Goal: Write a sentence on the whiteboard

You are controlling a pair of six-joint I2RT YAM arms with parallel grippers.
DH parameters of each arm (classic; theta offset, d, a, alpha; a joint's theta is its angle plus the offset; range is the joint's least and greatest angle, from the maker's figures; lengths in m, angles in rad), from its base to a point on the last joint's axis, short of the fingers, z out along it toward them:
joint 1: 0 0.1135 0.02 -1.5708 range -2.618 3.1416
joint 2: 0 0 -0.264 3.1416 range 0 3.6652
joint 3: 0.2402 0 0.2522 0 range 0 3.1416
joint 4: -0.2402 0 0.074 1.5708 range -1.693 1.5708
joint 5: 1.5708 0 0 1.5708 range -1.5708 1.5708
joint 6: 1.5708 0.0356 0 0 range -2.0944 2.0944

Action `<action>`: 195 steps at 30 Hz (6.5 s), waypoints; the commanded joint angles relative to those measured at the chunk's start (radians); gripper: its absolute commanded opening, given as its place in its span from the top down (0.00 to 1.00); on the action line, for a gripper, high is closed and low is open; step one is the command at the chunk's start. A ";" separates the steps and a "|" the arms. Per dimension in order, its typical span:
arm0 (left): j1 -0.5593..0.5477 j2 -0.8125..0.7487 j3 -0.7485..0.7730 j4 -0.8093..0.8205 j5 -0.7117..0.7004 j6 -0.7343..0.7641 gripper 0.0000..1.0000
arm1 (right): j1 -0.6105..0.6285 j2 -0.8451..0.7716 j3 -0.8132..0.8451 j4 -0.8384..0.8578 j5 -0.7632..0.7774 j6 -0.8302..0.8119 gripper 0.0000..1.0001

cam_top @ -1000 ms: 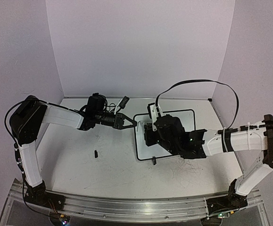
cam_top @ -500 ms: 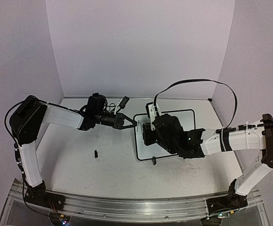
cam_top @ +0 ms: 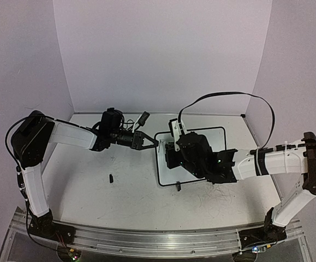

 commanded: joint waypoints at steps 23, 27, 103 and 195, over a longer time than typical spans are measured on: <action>-0.008 -0.013 0.002 0.023 0.020 -0.023 1.00 | -0.004 0.025 0.024 -0.017 0.070 0.025 1.00; -0.008 -0.014 0.002 0.023 0.020 -0.023 1.00 | -0.004 0.024 0.024 -0.035 0.090 0.041 1.00; -0.007 -0.011 0.001 0.023 0.022 -0.023 1.00 | 0.025 -0.025 -0.077 -0.118 0.072 0.188 1.00; -0.008 -0.011 -0.001 0.023 0.020 -0.021 1.00 | -0.022 -0.043 -0.052 -0.042 0.030 0.136 1.00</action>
